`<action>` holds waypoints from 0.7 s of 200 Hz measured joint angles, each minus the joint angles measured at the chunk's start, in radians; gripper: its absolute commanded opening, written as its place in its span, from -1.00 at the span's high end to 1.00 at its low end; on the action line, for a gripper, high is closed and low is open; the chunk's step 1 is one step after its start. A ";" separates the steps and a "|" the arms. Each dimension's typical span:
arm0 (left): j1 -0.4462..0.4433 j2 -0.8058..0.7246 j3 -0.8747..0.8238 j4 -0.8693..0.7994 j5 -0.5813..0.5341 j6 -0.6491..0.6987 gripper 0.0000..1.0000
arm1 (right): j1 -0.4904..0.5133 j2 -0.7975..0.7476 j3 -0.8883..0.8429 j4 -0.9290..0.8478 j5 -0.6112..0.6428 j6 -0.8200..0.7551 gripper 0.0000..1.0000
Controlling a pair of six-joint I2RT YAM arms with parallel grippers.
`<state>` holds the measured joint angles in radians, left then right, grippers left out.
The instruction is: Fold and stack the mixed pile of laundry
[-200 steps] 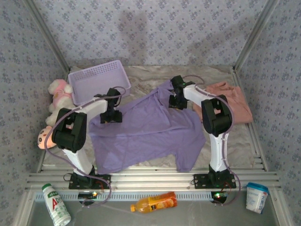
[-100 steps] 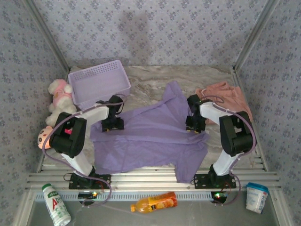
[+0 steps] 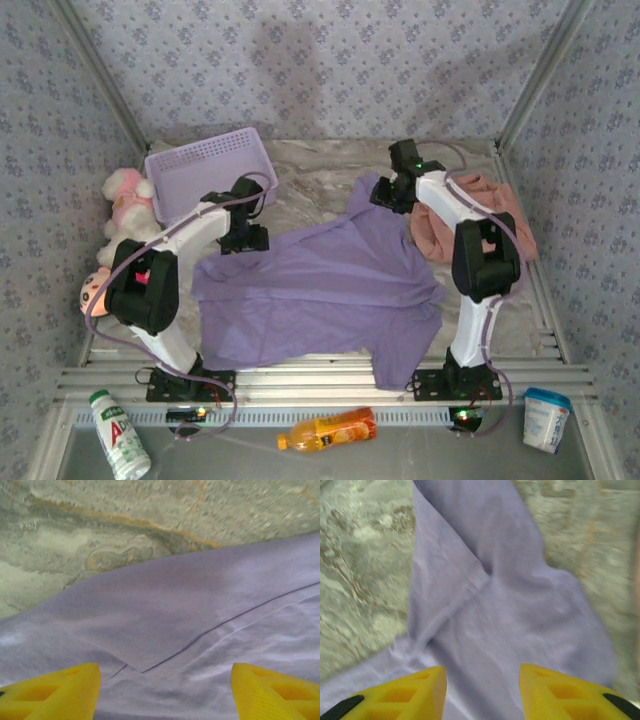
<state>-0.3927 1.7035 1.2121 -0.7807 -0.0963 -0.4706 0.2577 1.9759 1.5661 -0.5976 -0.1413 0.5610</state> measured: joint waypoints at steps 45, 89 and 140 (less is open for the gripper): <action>0.000 -0.006 -0.073 -0.002 0.000 -0.017 -0.38 | -0.021 0.161 0.001 0.148 -0.095 0.138 0.14; 0.000 -0.010 -0.084 0.022 0.025 -0.038 -0.50 | -0.020 0.192 0.001 0.281 -0.155 0.254 0.14; 0.000 -0.010 -0.092 0.045 0.063 -0.035 -1.00 | -0.008 0.193 0.002 0.327 -0.173 0.311 0.15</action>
<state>-0.3927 1.6939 1.1206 -0.7357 -0.0338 -0.5056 0.2493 2.1693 1.5677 -0.2710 -0.3141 0.8715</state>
